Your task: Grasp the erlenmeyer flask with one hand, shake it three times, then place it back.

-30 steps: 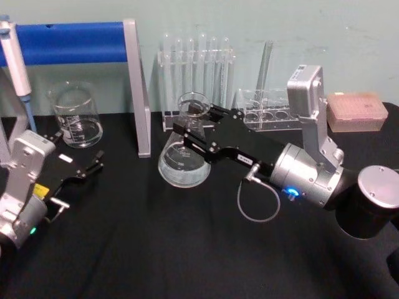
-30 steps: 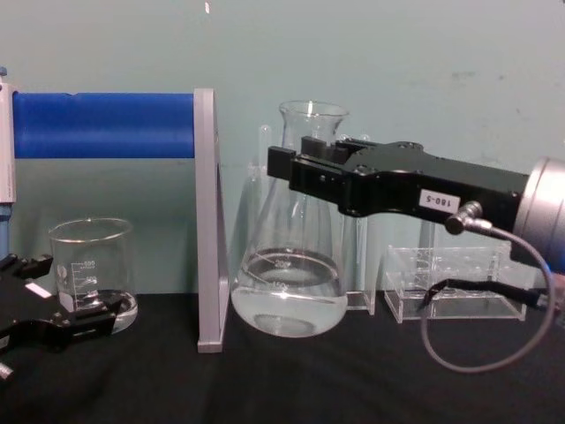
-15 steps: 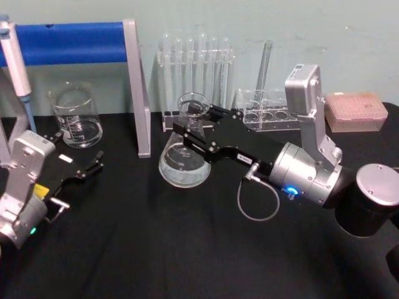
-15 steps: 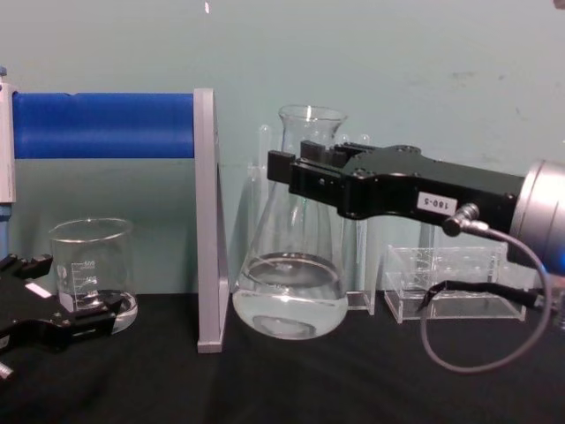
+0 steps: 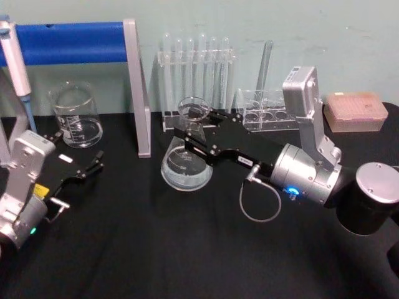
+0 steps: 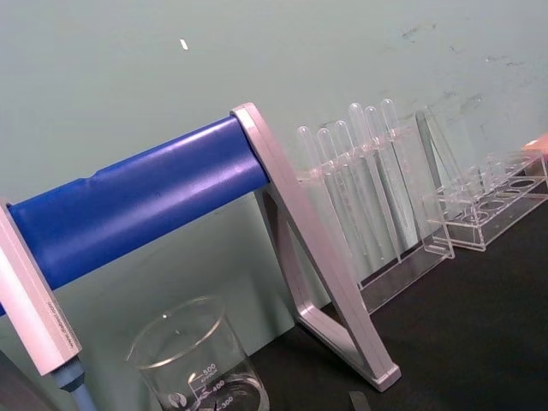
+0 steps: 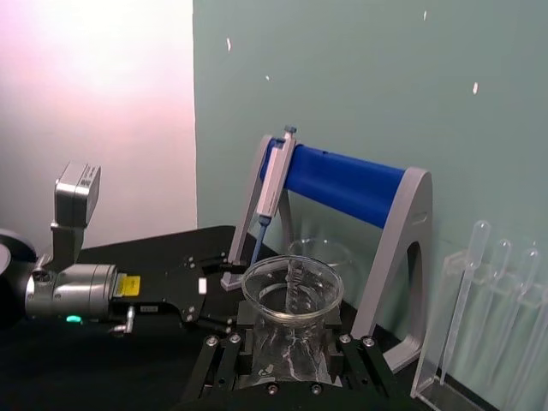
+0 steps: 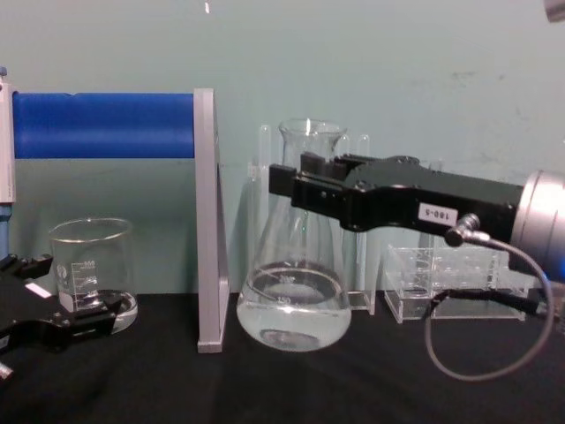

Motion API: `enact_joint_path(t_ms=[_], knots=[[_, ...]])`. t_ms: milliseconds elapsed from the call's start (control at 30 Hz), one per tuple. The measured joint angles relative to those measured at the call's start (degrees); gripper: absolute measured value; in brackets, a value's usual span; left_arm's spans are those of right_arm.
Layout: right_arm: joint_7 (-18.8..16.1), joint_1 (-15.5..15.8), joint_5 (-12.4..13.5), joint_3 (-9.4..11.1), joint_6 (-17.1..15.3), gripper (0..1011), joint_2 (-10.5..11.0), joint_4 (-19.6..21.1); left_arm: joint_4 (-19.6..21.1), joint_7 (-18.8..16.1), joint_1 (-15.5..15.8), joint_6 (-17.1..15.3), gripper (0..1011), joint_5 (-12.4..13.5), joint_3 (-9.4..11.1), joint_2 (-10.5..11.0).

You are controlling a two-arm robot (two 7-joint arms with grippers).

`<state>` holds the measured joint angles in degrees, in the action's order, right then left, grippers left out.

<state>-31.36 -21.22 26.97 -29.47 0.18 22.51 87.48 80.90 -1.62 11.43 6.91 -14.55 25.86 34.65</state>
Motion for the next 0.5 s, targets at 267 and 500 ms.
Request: enact_joint_path(t_ms=[267, 500], knots=[[-1.9, -0.4, 0.4, -0.6, 0.2, 450, 1.1, -1.9, 0.0, 0.0, 0.0, 0.0, 1001, 0.0, 0.0, 0.0], [-3.0, -0.4, 0.0, -1.3, 0.6, 450, 2.1, -3.6, 0.0, 0.0, 0.0, 0.0, 1001, 0.0, 0.0, 0.0]])
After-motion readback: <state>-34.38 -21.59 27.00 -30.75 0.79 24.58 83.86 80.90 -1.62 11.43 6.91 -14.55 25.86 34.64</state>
